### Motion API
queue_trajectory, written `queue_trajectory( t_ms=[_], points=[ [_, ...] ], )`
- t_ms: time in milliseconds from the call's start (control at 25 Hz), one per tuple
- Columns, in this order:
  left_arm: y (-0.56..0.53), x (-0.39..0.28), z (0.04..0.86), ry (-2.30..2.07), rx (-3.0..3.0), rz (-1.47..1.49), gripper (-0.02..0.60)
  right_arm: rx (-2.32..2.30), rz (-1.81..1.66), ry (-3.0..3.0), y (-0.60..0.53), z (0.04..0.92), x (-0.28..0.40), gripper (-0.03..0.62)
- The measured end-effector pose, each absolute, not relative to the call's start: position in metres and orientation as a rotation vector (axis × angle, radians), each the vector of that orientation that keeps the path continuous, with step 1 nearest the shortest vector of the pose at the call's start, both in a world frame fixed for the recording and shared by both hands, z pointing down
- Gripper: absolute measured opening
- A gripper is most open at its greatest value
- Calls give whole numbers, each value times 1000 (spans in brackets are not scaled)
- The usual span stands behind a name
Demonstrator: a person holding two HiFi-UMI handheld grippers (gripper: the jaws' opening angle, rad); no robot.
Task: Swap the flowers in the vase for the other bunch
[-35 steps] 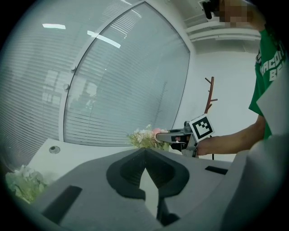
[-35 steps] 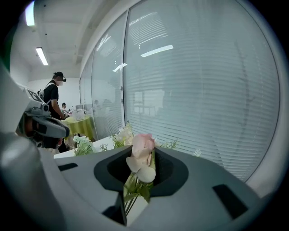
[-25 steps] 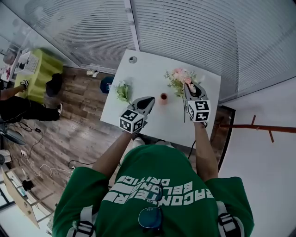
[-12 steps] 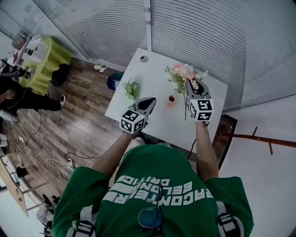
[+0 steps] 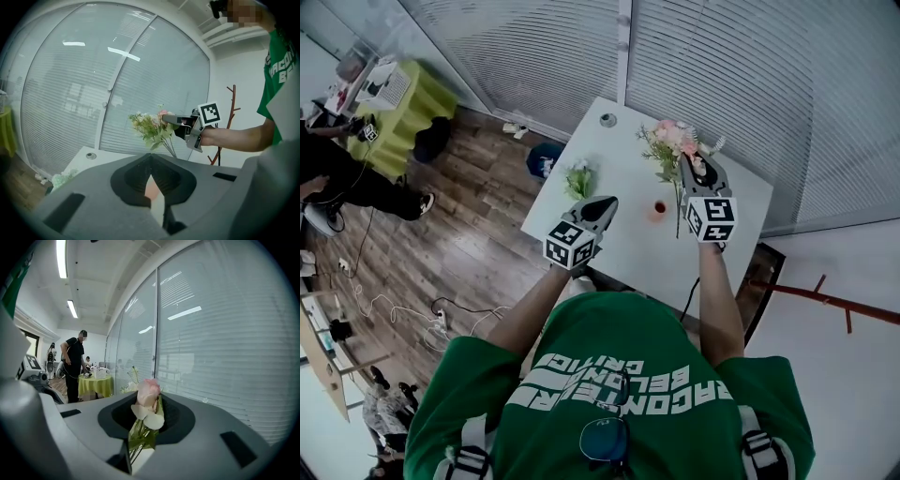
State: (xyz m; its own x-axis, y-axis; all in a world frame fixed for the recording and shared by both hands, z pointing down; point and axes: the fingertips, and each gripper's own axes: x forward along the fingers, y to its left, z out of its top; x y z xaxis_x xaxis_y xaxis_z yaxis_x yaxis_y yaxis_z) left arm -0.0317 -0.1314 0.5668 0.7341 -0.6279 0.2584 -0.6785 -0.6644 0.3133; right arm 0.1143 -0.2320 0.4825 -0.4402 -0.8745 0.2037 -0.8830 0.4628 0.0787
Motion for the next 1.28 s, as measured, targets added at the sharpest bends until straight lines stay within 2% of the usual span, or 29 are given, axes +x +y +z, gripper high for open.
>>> queue_trajectory(
  t_ms=[520, 1280],
  points=[
    [-173, -64, 580, -1045, 2508, 208, 8, 1484, 47, -2553, -284, 491, 81, 81],
    [-215, -67, 605, -1030, 2480, 256, 8, 1514, 101, -2598, -307, 526, 82, 81]
  ],
)
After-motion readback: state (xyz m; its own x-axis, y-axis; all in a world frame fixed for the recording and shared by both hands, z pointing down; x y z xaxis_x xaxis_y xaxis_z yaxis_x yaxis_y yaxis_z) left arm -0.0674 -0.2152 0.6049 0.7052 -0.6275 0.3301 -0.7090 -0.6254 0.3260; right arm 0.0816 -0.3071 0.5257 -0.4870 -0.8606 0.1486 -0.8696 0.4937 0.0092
